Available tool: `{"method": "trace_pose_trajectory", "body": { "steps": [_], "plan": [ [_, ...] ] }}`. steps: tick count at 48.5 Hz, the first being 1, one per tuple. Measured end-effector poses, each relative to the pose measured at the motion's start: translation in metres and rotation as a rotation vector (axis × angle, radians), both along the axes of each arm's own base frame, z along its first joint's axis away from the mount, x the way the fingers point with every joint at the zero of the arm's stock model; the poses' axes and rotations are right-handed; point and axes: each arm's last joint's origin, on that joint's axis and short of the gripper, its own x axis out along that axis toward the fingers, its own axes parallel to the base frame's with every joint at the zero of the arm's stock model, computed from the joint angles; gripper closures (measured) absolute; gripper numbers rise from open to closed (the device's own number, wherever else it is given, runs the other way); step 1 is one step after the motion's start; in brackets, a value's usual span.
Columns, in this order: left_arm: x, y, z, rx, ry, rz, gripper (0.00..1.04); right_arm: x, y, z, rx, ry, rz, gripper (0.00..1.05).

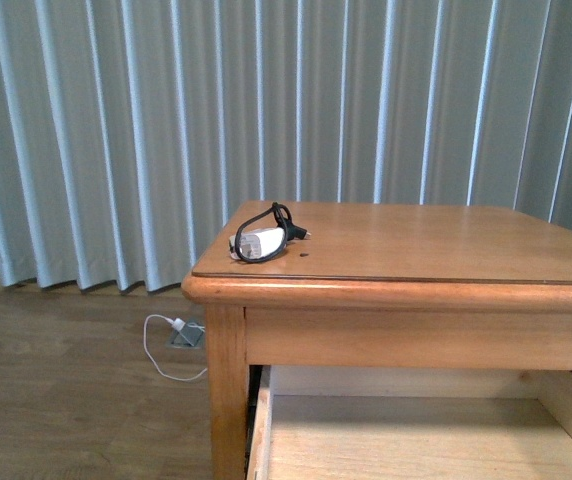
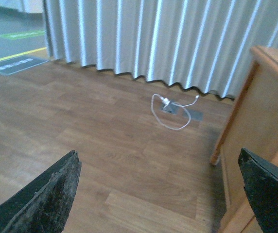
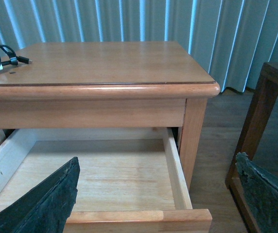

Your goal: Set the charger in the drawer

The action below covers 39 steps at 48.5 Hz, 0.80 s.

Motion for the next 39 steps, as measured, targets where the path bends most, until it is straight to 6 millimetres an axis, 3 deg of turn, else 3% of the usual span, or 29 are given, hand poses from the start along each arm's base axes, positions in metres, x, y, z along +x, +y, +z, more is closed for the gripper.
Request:
{"method": "trace_pose_trajectory", "body": {
  "steps": [4, 9, 13, 16, 29, 39],
  "plan": [
    [0.007, -0.015, 0.011, 0.021, 0.045, -0.024, 0.06, 0.0, 0.0, 0.0, 0.0, 0.0, 0.0, 0.09],
    [0.026, -0.034, 0.044, 0.055, 0.05, -0.173, 0.06, 0.0, 0.0, 0.0, 0.0, 0.0, 0.0, 0.09],
    [0.059, -0.049, 0.077, 0.106, 0.055, -0.294, 0.06, 0.0, 0.0, 0.0, 0.0, 0.0, 0.0, 0.09],
    [0.076, -0.053, 0.087, 0.12, 0.061, -0.328, 0.06, 0.0, 0.0, 0.0, 0.0, 0.0, 0.0, 0.09],
    [0.169, -0.058, 0.111, 0.092, 0.149, -0.502, 0.06, 0.0, 0.0, 0.0, 0.0, 0.0, 0.0, 0.09],
    [0.217, -0.068, 0.124, 0.054, 0.137, -0.614, 0.06, 0.0, 0.0, 0.0, 0.0, 0.0, 0.0, 0.09]
  ]
}}
